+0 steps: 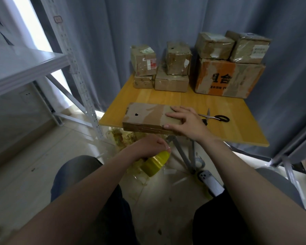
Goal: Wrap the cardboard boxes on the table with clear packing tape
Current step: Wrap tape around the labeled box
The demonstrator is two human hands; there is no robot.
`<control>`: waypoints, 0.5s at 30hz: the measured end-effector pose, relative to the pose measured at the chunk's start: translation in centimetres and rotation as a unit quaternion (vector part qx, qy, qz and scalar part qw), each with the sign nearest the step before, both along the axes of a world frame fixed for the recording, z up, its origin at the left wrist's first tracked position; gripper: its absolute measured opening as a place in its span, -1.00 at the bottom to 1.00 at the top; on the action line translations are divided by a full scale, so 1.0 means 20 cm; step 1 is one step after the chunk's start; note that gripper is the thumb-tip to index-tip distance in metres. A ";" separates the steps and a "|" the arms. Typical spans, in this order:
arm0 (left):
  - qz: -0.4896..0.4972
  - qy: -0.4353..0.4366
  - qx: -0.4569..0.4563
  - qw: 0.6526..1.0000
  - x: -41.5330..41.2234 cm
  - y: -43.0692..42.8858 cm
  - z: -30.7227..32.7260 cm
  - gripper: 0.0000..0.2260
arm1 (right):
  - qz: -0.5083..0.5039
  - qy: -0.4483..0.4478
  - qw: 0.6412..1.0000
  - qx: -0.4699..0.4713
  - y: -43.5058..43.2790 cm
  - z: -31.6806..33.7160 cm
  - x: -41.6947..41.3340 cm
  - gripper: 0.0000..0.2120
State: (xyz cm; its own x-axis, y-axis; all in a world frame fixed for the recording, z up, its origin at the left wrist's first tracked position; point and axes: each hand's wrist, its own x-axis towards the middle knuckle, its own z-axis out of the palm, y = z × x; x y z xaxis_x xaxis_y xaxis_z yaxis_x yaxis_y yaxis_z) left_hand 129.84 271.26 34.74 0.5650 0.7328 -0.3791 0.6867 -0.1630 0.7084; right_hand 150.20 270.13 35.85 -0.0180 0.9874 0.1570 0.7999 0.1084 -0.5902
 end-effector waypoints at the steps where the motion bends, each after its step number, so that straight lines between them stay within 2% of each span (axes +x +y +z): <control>1: 0.000 0.000 0.000 1.000 0.00 0.00 0.00 -0.76 | -0.005 0.005 1.000 0.004 0.00 -0.02 0.00 -0.25; 3: 0.002 -0.003 0.004 1.000 0.00 0.01 -0.01 -0.76 | 0.000 0.003 1.000 0.021 0.01 -0.05 0.01 -0.18; 10: 0.011 -0.014 -0.011 1.000 0.00 0.00 -0.05 -0.77 | 0.029 -0.059 0.997 0.046 -0.01 -0.10 0.03 -0.23; 15: 0.015 -0.037 -0.018 0.999 -0.01 -0.02 -0.04 -0.78 | 0.051 -0.130 0.990 0.026 -0.02 -0.10 0.05 -0.08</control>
